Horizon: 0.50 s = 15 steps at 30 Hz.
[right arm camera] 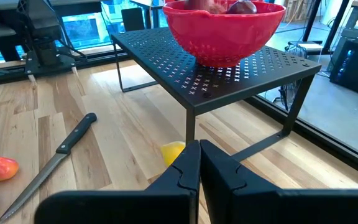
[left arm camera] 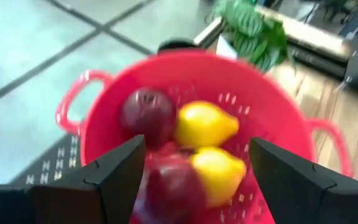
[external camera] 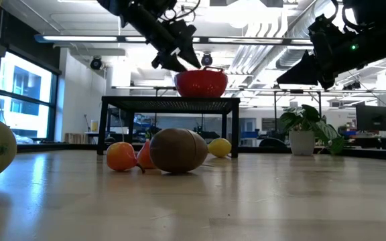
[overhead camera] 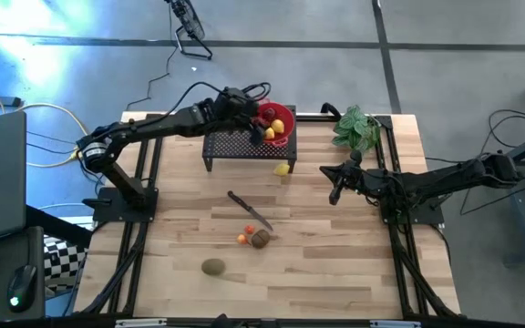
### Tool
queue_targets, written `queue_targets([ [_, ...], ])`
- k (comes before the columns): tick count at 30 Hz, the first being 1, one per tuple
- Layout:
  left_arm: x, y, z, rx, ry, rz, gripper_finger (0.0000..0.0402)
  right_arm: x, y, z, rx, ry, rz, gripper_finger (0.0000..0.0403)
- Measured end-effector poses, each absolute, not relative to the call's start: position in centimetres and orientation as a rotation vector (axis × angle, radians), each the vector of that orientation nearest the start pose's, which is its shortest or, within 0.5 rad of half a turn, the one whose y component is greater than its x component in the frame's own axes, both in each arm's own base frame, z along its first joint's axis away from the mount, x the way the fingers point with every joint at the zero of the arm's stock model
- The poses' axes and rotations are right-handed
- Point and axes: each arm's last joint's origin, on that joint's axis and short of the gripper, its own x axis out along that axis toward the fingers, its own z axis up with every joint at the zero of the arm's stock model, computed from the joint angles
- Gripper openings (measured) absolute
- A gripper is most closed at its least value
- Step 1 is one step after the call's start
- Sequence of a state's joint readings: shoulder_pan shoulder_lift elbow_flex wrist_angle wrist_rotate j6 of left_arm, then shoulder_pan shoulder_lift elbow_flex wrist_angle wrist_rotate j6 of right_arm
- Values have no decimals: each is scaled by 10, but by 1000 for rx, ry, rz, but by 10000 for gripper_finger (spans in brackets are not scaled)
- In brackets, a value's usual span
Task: Pick & Place Fruit
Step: Put the pomegranate into the colander on the shelf, then put the top pear into the colander on the shelf
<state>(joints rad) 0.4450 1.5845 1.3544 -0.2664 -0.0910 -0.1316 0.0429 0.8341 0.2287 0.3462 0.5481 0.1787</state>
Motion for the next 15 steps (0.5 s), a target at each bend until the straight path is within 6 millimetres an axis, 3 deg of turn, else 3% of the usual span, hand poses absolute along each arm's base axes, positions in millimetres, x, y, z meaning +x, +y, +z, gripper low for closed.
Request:
queue_targets([
  [9, 323, 157, 367, -150, 410, 541, 280, 168, -8, 185, 98, 205, -523, 3],
  [15, 320, 151, 371, -100, 504, 486, 280, 168, -8, 185, 97, 206, -524, 3],
])
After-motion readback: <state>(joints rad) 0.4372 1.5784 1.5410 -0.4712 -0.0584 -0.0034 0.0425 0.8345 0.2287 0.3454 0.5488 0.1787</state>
